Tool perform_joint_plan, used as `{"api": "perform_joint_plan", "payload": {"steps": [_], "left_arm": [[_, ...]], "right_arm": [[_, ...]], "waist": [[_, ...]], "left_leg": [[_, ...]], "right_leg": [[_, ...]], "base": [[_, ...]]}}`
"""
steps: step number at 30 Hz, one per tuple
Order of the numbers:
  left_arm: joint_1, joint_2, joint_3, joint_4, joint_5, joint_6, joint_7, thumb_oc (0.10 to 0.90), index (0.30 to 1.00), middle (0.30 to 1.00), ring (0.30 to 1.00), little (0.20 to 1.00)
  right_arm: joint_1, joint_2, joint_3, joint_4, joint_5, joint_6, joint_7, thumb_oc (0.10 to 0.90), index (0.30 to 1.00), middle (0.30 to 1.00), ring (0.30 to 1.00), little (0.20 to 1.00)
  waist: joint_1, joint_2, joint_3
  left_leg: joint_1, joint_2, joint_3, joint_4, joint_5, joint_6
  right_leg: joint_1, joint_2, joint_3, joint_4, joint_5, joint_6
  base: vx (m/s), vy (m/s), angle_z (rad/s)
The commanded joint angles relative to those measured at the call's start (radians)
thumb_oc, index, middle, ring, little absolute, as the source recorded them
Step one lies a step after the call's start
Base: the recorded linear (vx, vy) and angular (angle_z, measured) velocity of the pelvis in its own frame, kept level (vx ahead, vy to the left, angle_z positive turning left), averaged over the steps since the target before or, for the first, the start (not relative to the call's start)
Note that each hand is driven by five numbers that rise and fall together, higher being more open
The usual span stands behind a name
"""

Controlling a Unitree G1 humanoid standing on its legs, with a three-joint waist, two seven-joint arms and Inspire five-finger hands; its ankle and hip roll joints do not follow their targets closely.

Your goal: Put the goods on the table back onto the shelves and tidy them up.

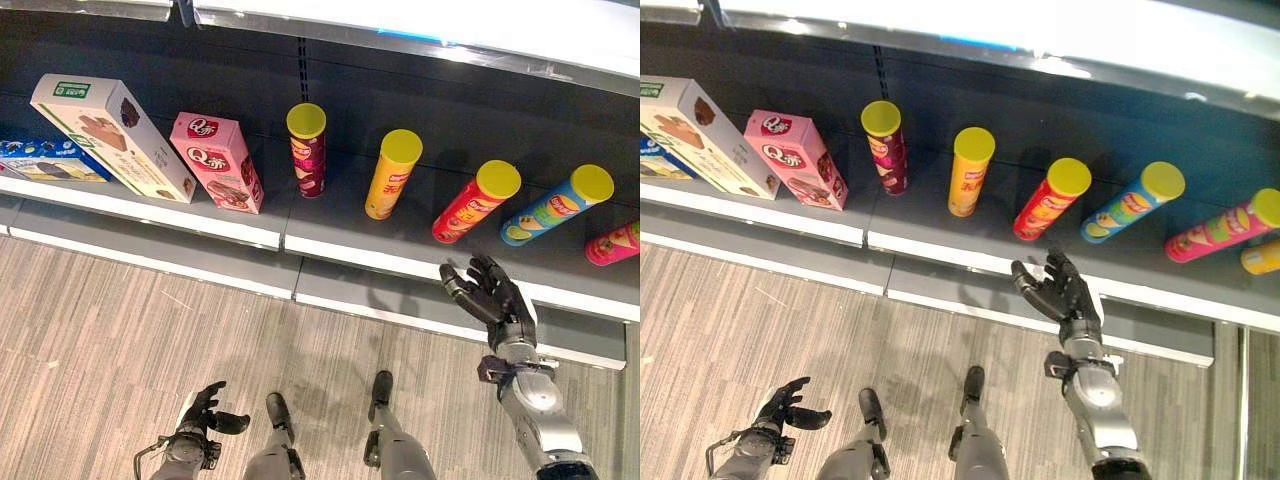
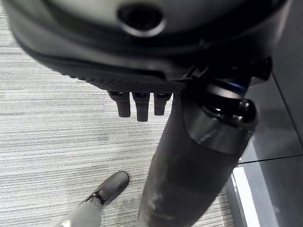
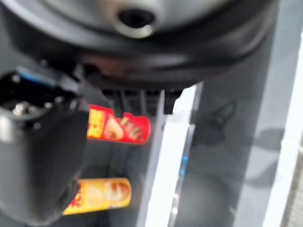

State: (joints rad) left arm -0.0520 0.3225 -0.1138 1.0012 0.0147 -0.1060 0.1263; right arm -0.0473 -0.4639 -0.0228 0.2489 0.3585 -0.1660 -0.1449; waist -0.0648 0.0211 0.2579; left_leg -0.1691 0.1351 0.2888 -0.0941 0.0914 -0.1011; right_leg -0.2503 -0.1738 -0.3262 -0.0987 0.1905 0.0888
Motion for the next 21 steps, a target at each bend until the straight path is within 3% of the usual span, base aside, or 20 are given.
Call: {"api": "perform_joint_plan", "payload": {"steps": [1, 21], "left_arm": [[-0.023, 0.059, -0.016, 0.043, 0.027, -0.024, 0.038, 0.800, 0.900, 0.900, 0.900, 0.900], [-0.037, 0.064, -0.038, 0.047, 0.007, -0.020, 0.062, 0.800, 0.900, 0.900, 0.900, 0.900]], "right_arm": [[-0.059, -0.065, -0.101, -0.054, -0.024, -0.086, -0.055, 0.800, 0.900, 0.900, 0.900, 0.900], [-0.194, -0.129, -0.063, 0.054, -0.049, -0.063, -0.126, 0.800, 0.900, 0.900, 0.900, 0.900]], "waist": [[0.026, -0.018, -0.024], [0.047, -0.011, 0.001]], "left_leg": [[0.065, 0.141, 0.015, 0.007, -0.056, -0.150], [0.039, 0.145, 0.009, 0.007, -0.050, -0.148]], "right_leg": [[0.039, -0.235, -0.030, 0.082, -0.006, 0.173], [0.001, -0.243, -0.026, 0.090, -0.010, 0.173]], "base": [[0.00, 0.000, 0.00], [0.00, 0.000, 0.00]]}}
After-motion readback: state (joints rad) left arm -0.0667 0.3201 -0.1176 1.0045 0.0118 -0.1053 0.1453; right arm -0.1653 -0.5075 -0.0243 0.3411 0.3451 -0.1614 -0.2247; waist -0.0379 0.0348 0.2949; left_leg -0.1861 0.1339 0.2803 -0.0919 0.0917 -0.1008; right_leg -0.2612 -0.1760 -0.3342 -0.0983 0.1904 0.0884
